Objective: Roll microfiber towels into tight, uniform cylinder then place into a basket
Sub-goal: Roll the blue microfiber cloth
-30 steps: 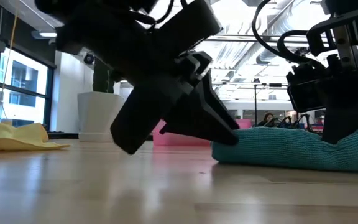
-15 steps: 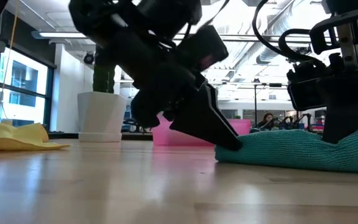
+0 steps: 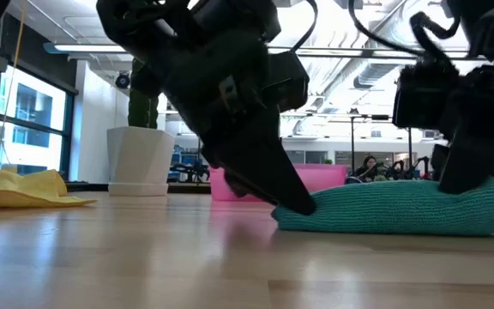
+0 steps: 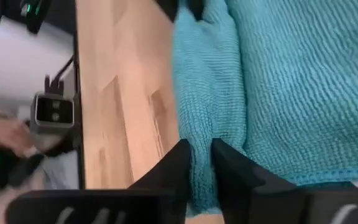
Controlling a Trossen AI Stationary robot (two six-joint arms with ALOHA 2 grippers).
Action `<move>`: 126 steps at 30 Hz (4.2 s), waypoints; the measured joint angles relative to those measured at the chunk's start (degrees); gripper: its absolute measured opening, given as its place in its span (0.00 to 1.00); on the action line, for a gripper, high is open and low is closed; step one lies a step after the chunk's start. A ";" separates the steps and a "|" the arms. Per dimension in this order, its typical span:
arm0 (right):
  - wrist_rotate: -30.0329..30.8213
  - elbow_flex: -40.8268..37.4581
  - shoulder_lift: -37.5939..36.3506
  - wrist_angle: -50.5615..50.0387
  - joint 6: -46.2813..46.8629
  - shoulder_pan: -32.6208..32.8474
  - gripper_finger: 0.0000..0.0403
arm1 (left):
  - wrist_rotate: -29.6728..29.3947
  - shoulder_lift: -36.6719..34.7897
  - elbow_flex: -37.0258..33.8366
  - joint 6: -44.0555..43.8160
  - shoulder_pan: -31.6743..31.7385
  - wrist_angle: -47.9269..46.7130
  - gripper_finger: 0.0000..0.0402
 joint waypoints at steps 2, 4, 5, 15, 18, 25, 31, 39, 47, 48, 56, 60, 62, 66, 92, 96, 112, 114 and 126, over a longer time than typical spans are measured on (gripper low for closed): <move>-0.11 0.70 0.00 -0.10 -5.05 0.02 0.19 | 0.03 0.00 0.00 -6.30 -0.67 -0.25 0.11; -0.43 1.98 0.00 -0.08 -10.21 0.04 0.22 | 0.15 0.00 0.00 -12.47 -1.39 -0.40 0.09; -0.44 2.68 0.00 -0.04 -12.81 0.04 0.24 | 0.26 0.00 -0.02 -15.24 -1.72 -0.49 0.09; -5.62 12.65 -0.04 -5.09 -41.93 2.30 0.28 | 2.84 0.06 -0.10 -29.05 -4.14 -0.88 0.06; -3.13 17.49 -0.04 -15.63 -52.27 5.58 0.28 | 2.92 0.07 -0.11 -30.79 -4.38 -0.93 0.06; 20.26 26.23 -0.04 -41.59 -54.18 12.09 0.28 | 3.03 0.11 -0.13 -33.81 -3.88 -0.73 0.06; 24.07 26.94 -0.04 -40.31 -41.00 12.69 0.28 | 2.74 0.13 -0.15 -35.19 -3.79 -0.56 0.06; 16.13 26.96 1.43 -36.78 -35.30 12.62 0.28 | 2.17 0.15 -0.17 -36.79 -3.31 -0.27 0.06; 21.15 26.96 3.30 -38.27 -39.92 13.59 0.32 | 2.03 0.15 -0.22 -37.26 -3.24 0.03 0.06; 21.84 26.96 3.30 -38.65 -40.79 13.77 0.34 | 2.05 0.15 -0.22 -37.26 -3.24 0.05 0.06; 24.86 26.94 5.52 -43.94 -42.26 14.04 0.48 | 2.01 0.17 -0.24 -37.32 -3.15 0.28 0.07; 25.29 26.96 7.65 -44.98 -42.26 13.16 0.50 | 2.22 0.17 -0.24 -37.56 -2.68 0.53 0.07; 25.53 26.96 8.35 -44.97 -42.24 12.67 0.50 | 2.21 0.17 -0.24 -37.57 -2.68 0.56 0.07; 25.98 26.96 9.51 -45.06 -42.26 11.91 0.50 | 2.21 0.17 -0.24 -37.54 -2.65 0.56 0.07; 24.20 25.43 9.79 -47.10 -23.21 11.25 0.02 | 3.30 -0.11 -0.44 -34.50 -2.61 5.28 0.07; 20.61 25.43 9.75 -46.92 -21.54 11.32 0.03 | 3.28 -0.11 -0.41 -27.60 -2.68 6.53 0.07; 14.23 25.30 9.04 -46.44 -14.97 11.37 0.00 | -0.34 -2.25 -0.30 0.01 -2.74 2.95 0.28; 12.95 25.30 8.85 -46.31 -12.97 11.39 0.00 | -1.57 -2.30 -0.31 4.59 -2.72 1.72 0.30; 9.93 25.37 8.79 -46.66 0.28 10.34 0.00 | -19.66 -4.87 0.34 33.32 -7.27 2.40 0.34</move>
